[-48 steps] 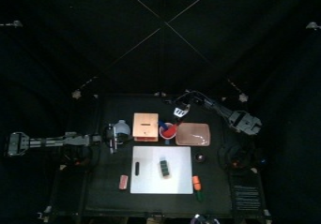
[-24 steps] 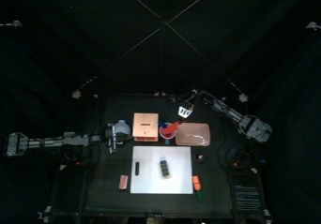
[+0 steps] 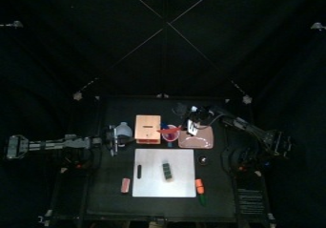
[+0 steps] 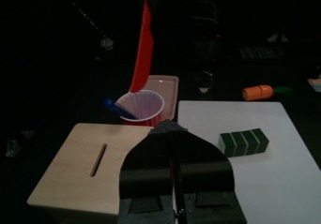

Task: Place sushi on board then cut the sushi with the knife then place the pieces on the plate
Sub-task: Grasp knife edge with left hand

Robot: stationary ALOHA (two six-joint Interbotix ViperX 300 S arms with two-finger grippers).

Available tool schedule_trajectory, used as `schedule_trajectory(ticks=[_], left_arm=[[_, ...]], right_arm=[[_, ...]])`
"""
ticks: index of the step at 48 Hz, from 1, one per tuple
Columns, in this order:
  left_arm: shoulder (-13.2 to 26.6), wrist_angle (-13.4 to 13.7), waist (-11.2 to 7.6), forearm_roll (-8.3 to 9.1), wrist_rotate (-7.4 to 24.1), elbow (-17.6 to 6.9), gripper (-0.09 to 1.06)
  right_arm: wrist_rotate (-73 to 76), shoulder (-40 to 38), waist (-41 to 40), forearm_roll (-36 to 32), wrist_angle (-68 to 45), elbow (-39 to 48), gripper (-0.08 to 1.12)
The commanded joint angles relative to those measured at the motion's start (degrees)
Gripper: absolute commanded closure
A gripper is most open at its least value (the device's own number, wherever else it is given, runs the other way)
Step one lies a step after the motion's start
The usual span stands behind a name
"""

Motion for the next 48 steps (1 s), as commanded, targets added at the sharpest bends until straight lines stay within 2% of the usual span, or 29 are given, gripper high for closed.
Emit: schedule_trajectory(ticks=[1,7,10,14,20,24,28,34,40,48], left_arm=[[0.0,-1.93,0.26,0.09,0.0,-0.88,0.98],[0.09,-2.81,0.26,0.09,0.0,-0.97,0.95],[0.0,-2.81,0.26,0.0,-0.18,-1.14,0.9],[0.0,-2.81,-0.09,-0.18,-0.44,-1.23,0.8],[0.09,-2.11,-0.35,-1.67,-0.53,-1.67,0.61],[0.44,-0.7,-2.11,-3.16,-0.44,-2.46,0.45],[1.23,1.93,-4.66,-3.6,-0.44,-3.87,0.27],[3.96,5.71,-7.91,-4.13,-0.53,-6.24,0.07],[8.26,8.09,-9.84,-4.92,-0.53,-8.7,-0.03],[14.5,8.61,-10.99,-5.36,-0.53,-11.34,-0.03]], right_arm=[[0.26,-4.83,4.66,-1.14,-10.2,5.19,0.72],[0.09,-7.29,9.05,-1.76,-21.36,13.01,0.72],[-0.09,-8.09,10.72,-2.72,-26.63,16.35,0.72],[0.09,-8.61,13.01,-4.13,-34.45,21.18,0.72],[0.09,-8.61,16.08,-5.36,-42.63,26.72,0.72],[0.09,-8.53,17.31,-5.45,-45.26,28.39,0.72],[0.09,-8.53,17.84,-5.45,-46.67,29.18,0.72],[0.09,-8.53,18.11,-5.1,-47.81,29.97,0.72],[0.09,-8.35,18.81,-5.36,-49.22,31.11,0.72],[0.09,-8.44,20.65,-5.1,-51.68,32.7,0.72]])
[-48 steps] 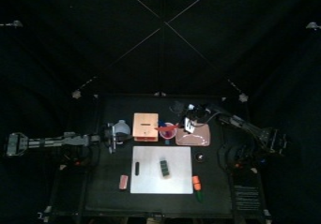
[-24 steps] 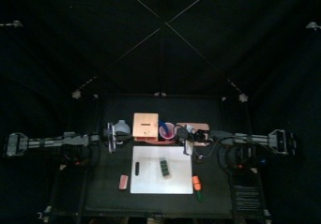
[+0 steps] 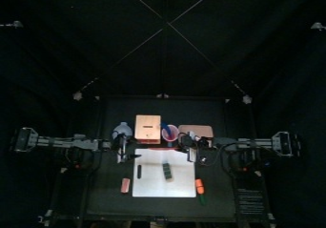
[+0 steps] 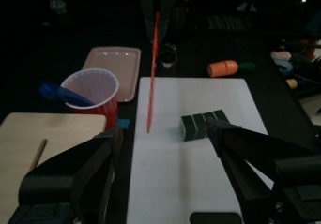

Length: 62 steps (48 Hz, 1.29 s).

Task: Place sushi on board then cut the sushi with the knife then place the pieces on the plate
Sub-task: Grasp knife edge with left hand

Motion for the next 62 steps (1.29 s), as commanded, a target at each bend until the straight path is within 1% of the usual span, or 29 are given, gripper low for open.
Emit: schedule_trajectory(ticks=[1,7,14,22,29,33,38,42,47,57,62], left_arm=[[3.6,-0.18,-0.7,-0.35,-0.09,-3.16,-0.03],[8.0,-0.09,-0.97,-0.88,-0.09,-5.1,-0.03],[12.22,-0.18,-1.14,-0.88,-0.09,-6.94,-0.03],[16.96,-0.09,-1.76,-0.79,0.09,-9.23,-0.03],[20.13,0.18,-1.76,-0.7,0.18,-11.07,-0.03],[21.53,0.18,-1.67,-0.53,0.26,-12.22,-0.02],[22.68,0.18,-1.49,-0.26,0.26,-13.01,-0.01],[23.2,0.18,-1.32,0.18,0.26,-13.45,0.04],[23.64,0.18,-1.23,0.7,0.26,-13.54,0.14],[23.64,0.26,-1.23,0.7,0.35,-13.36,0.37],[23.82,0.18,-1.76,0.7,0.35,-13.36,0.48]], right_arm=[[-0.09,-1.41,1.32,0.35,-1.93,0.26,0.72],[0.0,-1.41,2.37,0.44,-2.9,1.14,0.72],[-0.09,-1.32,3.25,1.05,-4.31,1.49,0.72],[-0.09,-1.14,3.6,1.23,-4.39,1.76,0.72],[-0.09,-0.97,3.96,1.49,-4.48,2.02,0.72],[-0.09,-0.79,4.13,1.49,-4.48,2.2,0.72],[0.0,-0.62,4.39,1.67,-4.57,2.29,0.72],[-0.09,-0.44,4.57,1.85,-4.66,2.37,0.72],[-0.09,-0.35,4.92,1.85,-4.66,2.37,0.72],[0.0,-0.26,5.1,1.93,-4.66,2.46,0.72],[0.0,0.26,5.19,2.37,-4.66,2.81,0.72]])
